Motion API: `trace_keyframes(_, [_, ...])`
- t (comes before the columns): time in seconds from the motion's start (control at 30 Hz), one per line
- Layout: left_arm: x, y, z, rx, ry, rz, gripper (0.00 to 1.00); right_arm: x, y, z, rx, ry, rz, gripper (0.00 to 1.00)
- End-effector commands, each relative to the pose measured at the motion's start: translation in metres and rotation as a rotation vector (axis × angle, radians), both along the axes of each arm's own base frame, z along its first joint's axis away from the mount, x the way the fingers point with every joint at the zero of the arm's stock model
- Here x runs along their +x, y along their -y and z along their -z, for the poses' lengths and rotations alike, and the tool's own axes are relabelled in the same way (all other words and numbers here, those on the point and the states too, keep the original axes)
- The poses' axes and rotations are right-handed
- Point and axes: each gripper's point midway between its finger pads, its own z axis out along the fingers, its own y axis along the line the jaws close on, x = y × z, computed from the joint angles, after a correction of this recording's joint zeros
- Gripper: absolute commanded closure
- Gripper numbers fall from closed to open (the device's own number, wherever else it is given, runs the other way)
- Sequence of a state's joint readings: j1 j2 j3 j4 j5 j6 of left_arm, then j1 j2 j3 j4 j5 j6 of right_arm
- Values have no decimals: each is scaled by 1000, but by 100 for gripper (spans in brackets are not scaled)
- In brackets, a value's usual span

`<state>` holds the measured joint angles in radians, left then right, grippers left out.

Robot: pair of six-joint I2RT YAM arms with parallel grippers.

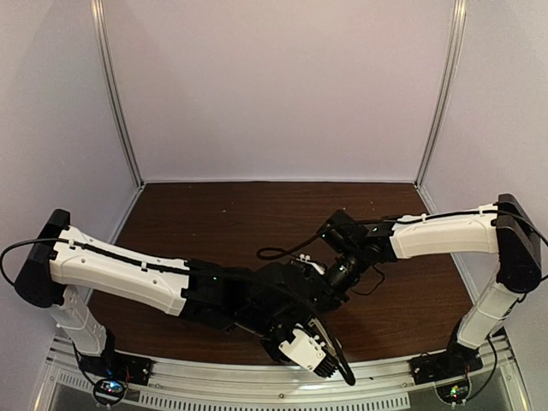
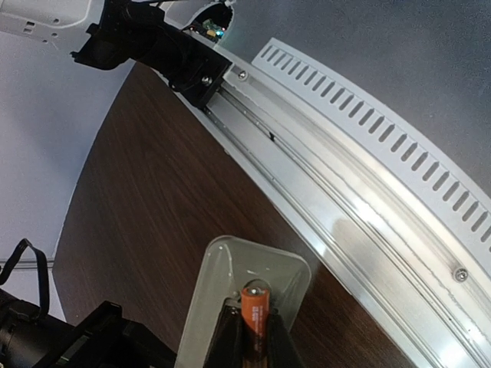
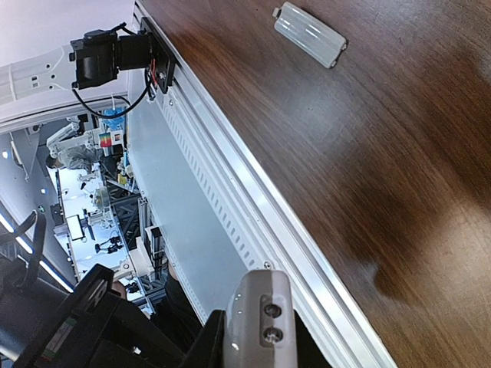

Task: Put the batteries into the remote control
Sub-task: Place the battery in the battery compartment.

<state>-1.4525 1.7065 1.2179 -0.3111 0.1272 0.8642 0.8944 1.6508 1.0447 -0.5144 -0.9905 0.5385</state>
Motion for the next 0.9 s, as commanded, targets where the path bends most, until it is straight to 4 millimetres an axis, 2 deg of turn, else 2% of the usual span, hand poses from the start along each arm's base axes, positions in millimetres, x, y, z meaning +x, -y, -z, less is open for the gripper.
trace_keyframes(0.0, [1,10,-8,-53,15,17,100,-4,-7,-8,16,-1,-21,100])
trace_keyframes(0.2, [2,4,1,-32,32,33,100,-14,-8,-7,16,-7,-60,100])
trace_keyframes(0.6, [2,-5,9,-3,42,48,100,-20,-10,-15,34,-7,-94,100])
trace_keyframes(0.87, [3,-7,11,-1,34,43,85,-21,-11,-17,32,-1,-101,100])
